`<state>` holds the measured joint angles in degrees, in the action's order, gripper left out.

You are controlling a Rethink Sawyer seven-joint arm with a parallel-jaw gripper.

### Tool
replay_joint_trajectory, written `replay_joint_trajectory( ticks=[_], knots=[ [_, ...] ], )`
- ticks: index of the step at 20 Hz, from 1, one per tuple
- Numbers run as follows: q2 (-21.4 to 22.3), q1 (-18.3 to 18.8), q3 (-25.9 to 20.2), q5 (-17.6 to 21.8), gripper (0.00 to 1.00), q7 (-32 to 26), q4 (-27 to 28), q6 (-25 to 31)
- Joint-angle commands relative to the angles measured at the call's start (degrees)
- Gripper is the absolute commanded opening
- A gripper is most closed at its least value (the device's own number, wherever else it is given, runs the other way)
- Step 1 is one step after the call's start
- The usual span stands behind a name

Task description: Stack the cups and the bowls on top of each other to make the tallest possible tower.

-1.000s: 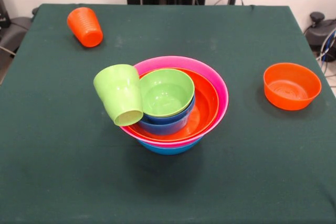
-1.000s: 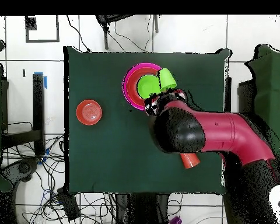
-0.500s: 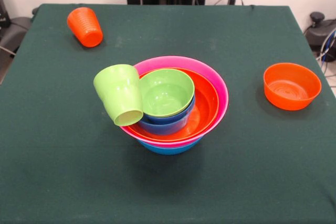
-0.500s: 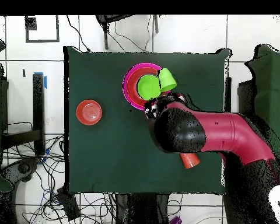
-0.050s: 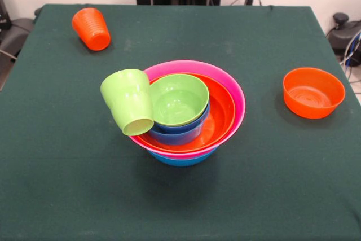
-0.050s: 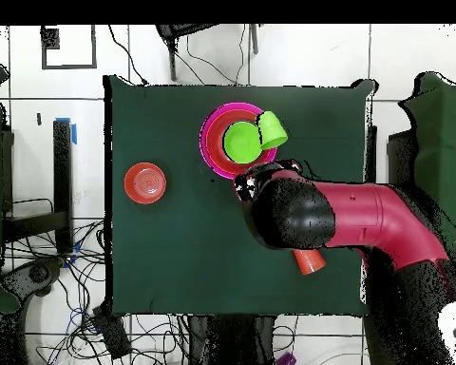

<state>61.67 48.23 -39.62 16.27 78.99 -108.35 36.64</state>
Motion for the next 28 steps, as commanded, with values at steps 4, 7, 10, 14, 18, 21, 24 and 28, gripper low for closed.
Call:
replay_joint_trajectory(
  ticks=[4,7,10,14,18,21,24,28],
  knots=[
    [-3.9,-0.5,3.0,3.7,1.0,0.5,-0.9,3.5],
    [-5.2,0.4,3.2,5.0,1.0,0.0,-0.7,1.3],
    [-6.5,1.1,3.1,6.4,1.0,-0.8,-0.4,-0.2],
    [-8.4,1.9,2.6,8.4,1.0,-1.6,0.1,-2.5],
    [-10.4,3.2,1.4,9.8,1.0,-3.4,1.4,-3.1],
    [-13.3,4.5,0.3,10.8,1.0,-4.9,3.2,-3.9],
    [-15.9,5.4,-0.6,11.9,1.0,-6.1,4.7,-4.0],
    [-21.3,6.6,-2.3,12.5,1.0,-8.4,9.3,-3.4]
  ],
)
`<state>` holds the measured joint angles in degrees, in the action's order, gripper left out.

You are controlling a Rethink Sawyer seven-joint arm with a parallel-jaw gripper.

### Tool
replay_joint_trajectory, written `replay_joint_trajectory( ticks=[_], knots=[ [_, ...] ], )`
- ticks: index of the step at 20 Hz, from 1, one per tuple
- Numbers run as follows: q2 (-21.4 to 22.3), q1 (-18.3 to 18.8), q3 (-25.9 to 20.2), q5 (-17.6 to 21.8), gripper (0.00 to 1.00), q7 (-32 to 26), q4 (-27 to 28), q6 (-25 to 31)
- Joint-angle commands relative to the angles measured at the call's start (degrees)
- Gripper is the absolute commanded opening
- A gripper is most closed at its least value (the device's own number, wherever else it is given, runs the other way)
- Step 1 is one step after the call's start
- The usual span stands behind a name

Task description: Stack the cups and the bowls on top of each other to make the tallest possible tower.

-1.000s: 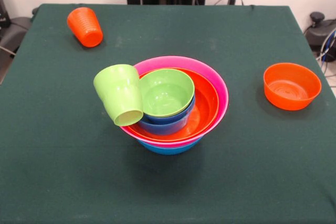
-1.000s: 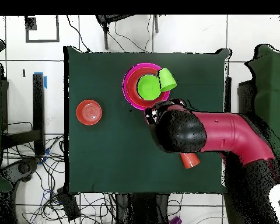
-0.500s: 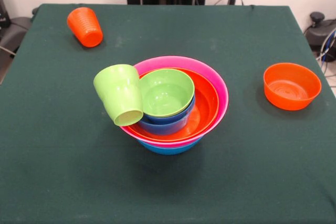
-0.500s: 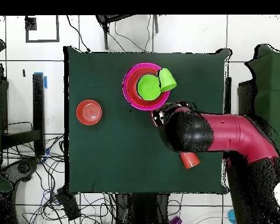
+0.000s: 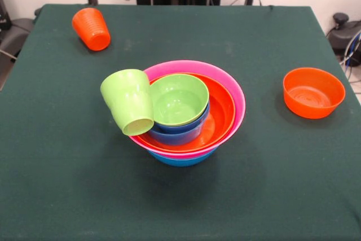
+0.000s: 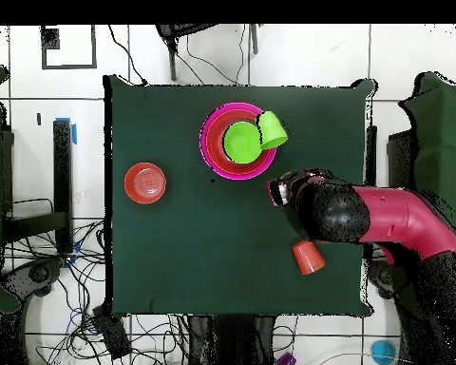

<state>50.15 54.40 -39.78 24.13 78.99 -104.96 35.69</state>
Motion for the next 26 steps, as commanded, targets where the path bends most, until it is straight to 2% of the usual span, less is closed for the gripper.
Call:
replay_joint_trajectory(
  ticks=[1,5,8,17,21,26],
  knots=[
    [-11.4,0.7,-2.4,4.7,1.0,-9.1,7.4,-1.8],
    [-14.7,0.5,-2.7,4.6,1.0,-9.2,11.3,0.4],
    [-14.2,0.2,-2.7,4.7,1.0,-9.2,12.1,2.2],
    [-16.4,-0.5,-2.6,5.3,1.0,-12.3,17.5,7.0],
    [-14.9,0.4,-3.6,4.2,1.0,-10.6,15.1,5.7],
    [-9.0,1.6,-4.6,3.4,1.0,-11.1,10.8,8.4]
  ],
)
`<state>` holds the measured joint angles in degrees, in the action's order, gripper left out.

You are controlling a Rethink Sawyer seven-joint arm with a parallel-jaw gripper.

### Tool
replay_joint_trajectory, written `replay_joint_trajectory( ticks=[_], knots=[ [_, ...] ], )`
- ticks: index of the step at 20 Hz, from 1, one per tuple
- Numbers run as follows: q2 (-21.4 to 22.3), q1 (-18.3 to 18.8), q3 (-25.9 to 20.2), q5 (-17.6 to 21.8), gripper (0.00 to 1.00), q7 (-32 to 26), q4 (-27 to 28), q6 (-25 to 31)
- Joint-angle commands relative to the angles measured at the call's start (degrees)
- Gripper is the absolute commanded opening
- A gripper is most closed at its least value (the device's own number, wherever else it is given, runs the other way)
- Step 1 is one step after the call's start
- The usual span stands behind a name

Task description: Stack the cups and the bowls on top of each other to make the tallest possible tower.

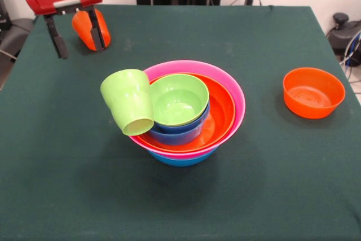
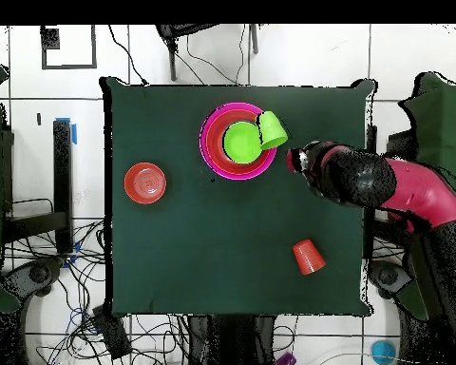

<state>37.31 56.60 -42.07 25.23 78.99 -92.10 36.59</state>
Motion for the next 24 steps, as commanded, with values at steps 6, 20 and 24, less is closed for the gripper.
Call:
replay_joint_trajectory(
  ticks=[6,20,24],
  knots=[
    [4.1,-0.1,-2.4,2.6,1.0,-11.6,-1.2,9.5],
    [2.1,-0.1,-2.8,1.4,1.0,-10.1,-1.1,11.6],
    [0.2,0.0,-3.0,1.9,1.0,-11.3,-0.2,11.6]
  ],
)
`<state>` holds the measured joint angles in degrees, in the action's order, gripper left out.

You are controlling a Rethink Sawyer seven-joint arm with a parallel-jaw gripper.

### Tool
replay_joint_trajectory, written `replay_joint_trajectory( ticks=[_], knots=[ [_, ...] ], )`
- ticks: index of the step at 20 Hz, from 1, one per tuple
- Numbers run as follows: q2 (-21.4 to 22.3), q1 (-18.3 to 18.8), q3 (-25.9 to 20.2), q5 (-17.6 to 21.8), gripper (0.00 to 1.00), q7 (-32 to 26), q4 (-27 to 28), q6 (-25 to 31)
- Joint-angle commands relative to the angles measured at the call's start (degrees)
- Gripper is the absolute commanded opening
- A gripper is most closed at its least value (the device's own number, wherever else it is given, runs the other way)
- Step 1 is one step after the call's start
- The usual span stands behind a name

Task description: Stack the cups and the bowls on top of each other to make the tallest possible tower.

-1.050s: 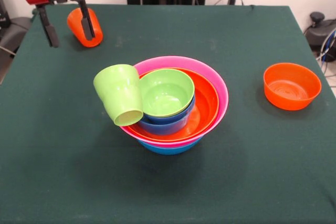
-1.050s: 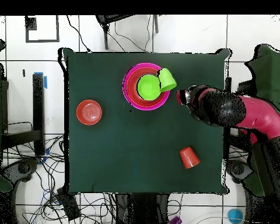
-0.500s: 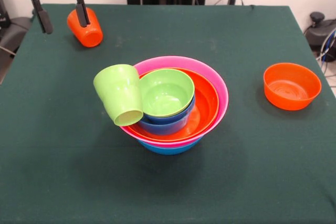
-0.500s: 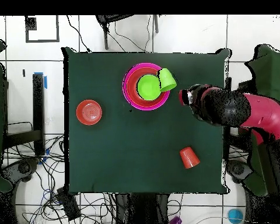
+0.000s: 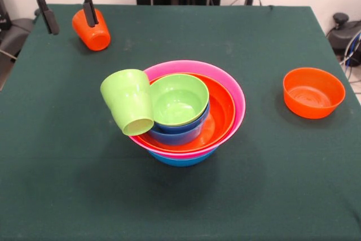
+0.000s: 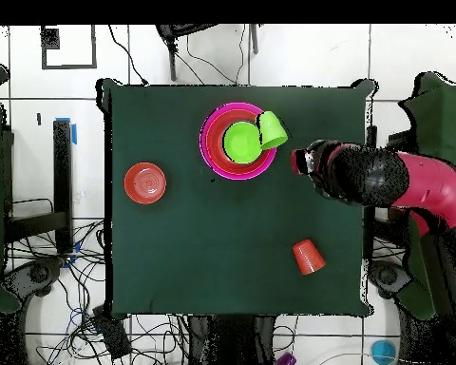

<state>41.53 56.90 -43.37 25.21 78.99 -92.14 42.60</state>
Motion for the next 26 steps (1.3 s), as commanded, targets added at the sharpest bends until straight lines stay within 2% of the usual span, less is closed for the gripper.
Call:
replay_joint_trajectory(
  ticks=[1,4,9,17,26],
  knots=[
    [-4.6,-0.3,-1.7,1.9,1.0,-11.7,0.4,6.0],
    [-5.9,-0.6,-1.7,2.0,1.0,-12.4,1.4,7.1],
    [-10.3,-4.2,-0.3,1.4,1.0,-11.2,8.3,10.7],
    [-13.8,-6.7,-0.5,3.0,1.0,-16.0,18.1,18.7],
    [-13.8,-7.4,-1.1,3.9,1.0,-17.3,21.6,22.3]
  ],
)
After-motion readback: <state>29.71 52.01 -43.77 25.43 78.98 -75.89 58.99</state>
